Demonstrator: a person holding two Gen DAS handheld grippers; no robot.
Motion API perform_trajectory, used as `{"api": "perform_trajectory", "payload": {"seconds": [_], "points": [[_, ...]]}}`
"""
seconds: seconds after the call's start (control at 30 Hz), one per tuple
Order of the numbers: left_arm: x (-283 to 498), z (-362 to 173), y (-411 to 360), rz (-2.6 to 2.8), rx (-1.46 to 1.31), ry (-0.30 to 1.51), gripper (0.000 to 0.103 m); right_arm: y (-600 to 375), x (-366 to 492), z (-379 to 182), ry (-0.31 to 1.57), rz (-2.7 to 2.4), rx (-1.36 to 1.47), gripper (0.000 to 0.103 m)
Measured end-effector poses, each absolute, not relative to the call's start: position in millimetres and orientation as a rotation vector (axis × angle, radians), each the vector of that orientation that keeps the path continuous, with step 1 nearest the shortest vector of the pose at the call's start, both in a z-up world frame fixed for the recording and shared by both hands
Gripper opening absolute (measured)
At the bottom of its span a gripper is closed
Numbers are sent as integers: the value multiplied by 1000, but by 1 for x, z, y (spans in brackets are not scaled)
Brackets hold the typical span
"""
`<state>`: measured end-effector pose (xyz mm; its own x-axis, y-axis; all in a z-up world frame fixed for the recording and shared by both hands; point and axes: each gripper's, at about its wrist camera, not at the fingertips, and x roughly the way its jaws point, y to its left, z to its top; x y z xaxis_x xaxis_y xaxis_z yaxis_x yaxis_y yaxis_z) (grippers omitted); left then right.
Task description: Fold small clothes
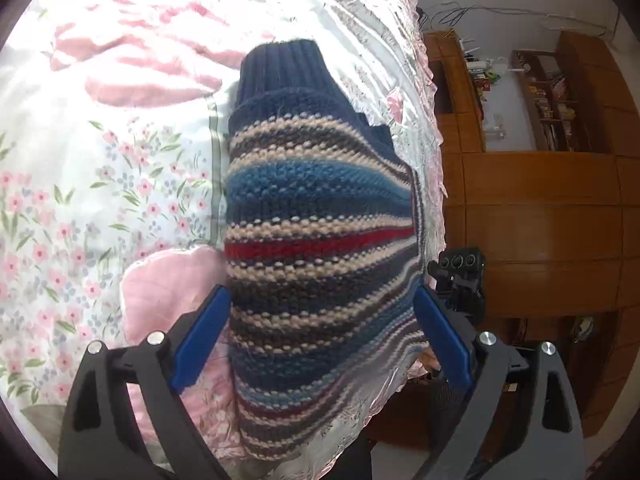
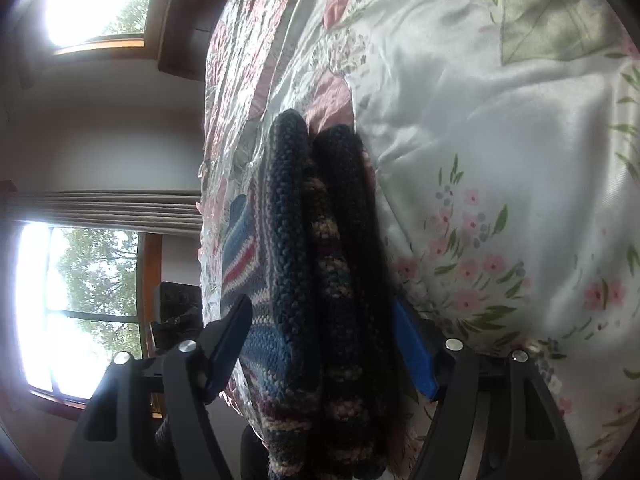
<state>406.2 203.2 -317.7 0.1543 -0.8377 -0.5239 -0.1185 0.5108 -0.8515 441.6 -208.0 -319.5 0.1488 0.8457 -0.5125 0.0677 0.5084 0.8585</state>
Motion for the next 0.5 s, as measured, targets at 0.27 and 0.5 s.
{"api": "perform_trajectory", "payload": {"seconds": [0.27, 0.5], "points": [[427, -345, 184, -653, -940, 1373, 80, -165, 456, -320, 1372, 653, 787, 57], [414, -319, 218, -651, -910, 1367, 62, -129, 432, -280, 1289, 648, 718, 41]]}}
